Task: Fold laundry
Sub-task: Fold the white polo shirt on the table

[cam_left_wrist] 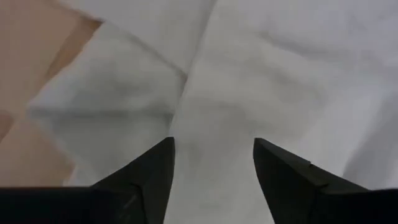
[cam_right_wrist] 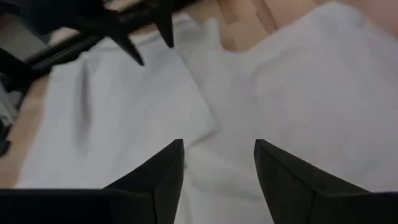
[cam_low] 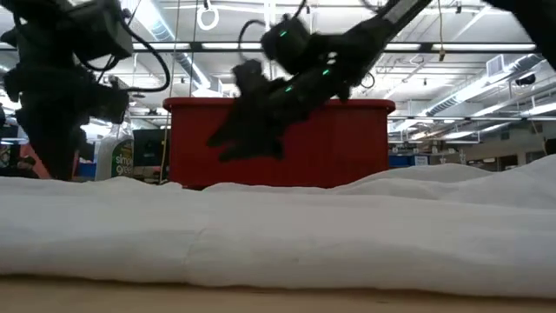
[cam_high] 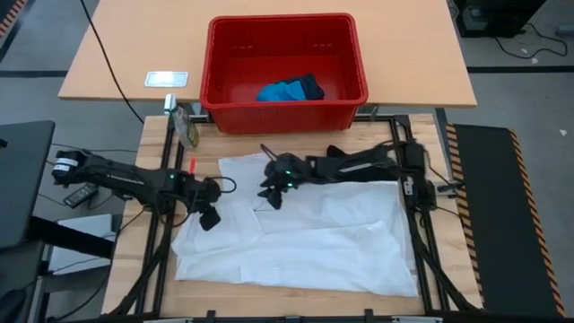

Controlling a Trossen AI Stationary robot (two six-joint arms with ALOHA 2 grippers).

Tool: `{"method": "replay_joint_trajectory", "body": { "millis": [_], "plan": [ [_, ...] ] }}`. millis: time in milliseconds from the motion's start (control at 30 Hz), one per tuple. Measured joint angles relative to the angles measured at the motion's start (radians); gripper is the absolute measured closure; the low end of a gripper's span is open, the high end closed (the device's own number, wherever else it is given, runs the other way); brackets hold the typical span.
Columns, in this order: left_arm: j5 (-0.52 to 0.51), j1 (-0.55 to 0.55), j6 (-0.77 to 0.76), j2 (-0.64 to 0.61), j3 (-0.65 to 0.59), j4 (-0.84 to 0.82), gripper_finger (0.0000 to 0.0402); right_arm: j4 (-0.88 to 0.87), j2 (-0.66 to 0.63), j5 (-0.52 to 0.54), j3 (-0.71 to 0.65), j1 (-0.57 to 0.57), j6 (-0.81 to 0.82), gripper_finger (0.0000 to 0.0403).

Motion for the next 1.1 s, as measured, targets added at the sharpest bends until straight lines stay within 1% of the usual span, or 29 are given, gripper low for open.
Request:
{"method": "replay_joint_trajectory", "body": {
  "millis": [100, 200, 267, 400, 533, 600, 667, 767, 833, 933, 967, 1033, 1100],
  "plan": [
    [0.065, 0.008, 0.045, 0.002, -0.039, 0.054, 0.0178, -0.001, 0.089, -0.019, 0.093, -0.009, 0.028, 0.0198],
    [0.086, 0.014, 0.021, 0.005, -0.049, 0.058, 0.0200, 0.000, 0.156, -0.045, 0.166, -0.009, 0.072, 0.0199],
    [0.085, 0.015, 0.014, 0.001, -0.049, 0.059, 0.0225, -0.003, 0.194, -0.073, 0.205, -0.009, 0.085, 0.0200],
    [0.085, 0.018, 0.017, 0.000, -0.049, 0.060, 0.0289, -0.006, 0.265, -0.159, 0.264, -0.009, 0.128, 0.0201],
    [0.086, 0.018, 0.015, 0.000, -0.049, 0.059, 0.0352, -0.018, 0.312, -0.177, 0.299, -0.009, 0.152, 0.0204],
    [0.088, 0.018, 0.013, 0.000, -0.048, 0.058, 0.0383, -0.015, 0.317, -0.191, 0.307, -0.009, 0.159, 0.0211],
    [0.088, 0.018, 0.014, 0.000, -0.040, 0.054, 0.0394, -0.014, 0.317, -0.192, 0.307, -0.007, 0.153, 0.0227],
    [0.080, 0.018, 0.025, 0.000, -0.014, 0.051, 0.0393, -0.015, 0.316, -0.199, 0.308, -0.005, 0.133, 0.0265],
    [0.055, 0.018, 0.049, 0.000, 0.012, 0.027, 0.0395, -0.016, 0.315, -0.224, 0.308, -0.004, 0.128, 0.0302],
    [-0.008, 0.018, 0.101, 0.000, 0.068, -0.031, 0.0398, -0.014, 0.313, -0.264, 0.308, 0.000, 0.098, 0.0369],
    [-0.026, 0.018, 0.124, 0.000, 0.088, -0.058, 0.0398, -0.014, 0.313, -0.268, 0.308, 0.001, 0.086, 0.0383],
    [-0.045, 0.018, 0.175, 0.000, 0.124, -0.115, 0.0399, -0.027, 0.303, -0.254, 0.307, 0.006, 0.079, 0.0386],
    [-0.047, 0.018, 0.202, 0.000, 0.156, -0.164, 0.0400, -0.027, 0.280, -0.202, 0.307, 0.013, 0.076, 0.0383]
  ]
}}
